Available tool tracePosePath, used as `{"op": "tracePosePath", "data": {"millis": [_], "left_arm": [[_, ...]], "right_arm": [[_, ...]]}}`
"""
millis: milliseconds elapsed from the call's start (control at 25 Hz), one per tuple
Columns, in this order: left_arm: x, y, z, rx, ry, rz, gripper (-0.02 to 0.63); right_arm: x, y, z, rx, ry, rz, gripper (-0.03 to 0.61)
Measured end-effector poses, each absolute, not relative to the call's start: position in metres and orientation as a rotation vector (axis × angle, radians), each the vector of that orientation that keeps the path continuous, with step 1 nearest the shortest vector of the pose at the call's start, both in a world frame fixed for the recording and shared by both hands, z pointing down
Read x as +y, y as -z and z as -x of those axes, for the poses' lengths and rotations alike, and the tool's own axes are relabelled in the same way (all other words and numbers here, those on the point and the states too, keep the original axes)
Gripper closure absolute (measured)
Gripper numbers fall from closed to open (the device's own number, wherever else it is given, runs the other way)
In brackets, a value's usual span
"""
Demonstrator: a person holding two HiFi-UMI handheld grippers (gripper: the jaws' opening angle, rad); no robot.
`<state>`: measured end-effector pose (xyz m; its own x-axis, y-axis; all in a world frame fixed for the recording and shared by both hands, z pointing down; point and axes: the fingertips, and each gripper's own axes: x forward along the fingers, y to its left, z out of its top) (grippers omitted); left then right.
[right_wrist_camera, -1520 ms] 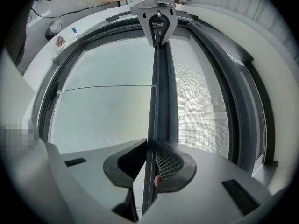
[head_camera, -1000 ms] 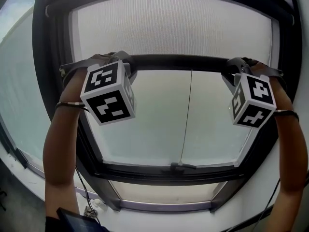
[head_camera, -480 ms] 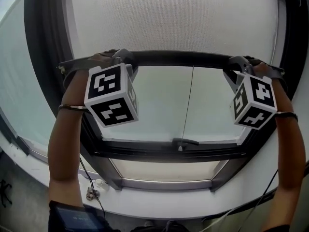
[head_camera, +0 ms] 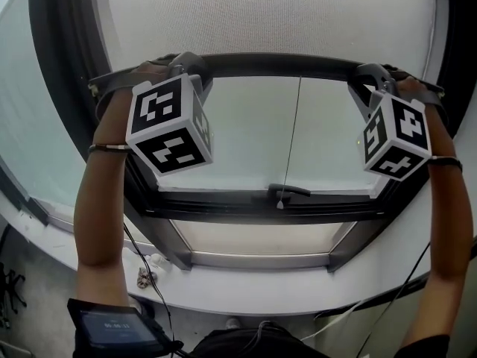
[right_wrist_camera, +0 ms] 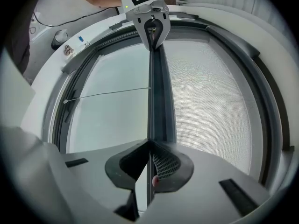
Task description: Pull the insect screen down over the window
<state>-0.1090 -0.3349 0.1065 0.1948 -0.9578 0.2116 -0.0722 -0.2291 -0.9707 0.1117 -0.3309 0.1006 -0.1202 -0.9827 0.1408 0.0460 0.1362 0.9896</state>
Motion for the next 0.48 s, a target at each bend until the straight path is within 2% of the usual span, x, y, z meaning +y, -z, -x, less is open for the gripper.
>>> {"op": "tracePosePath", "data": {"millis": [480], "left_arm": [[-0.3366,-0.1127,0.1097,0.971,1.217,1.595,0.598]], "right_arm": [[-0.3314,-0.102,-0.1112,-1.332,1.168,-0.974,0.555]]}}
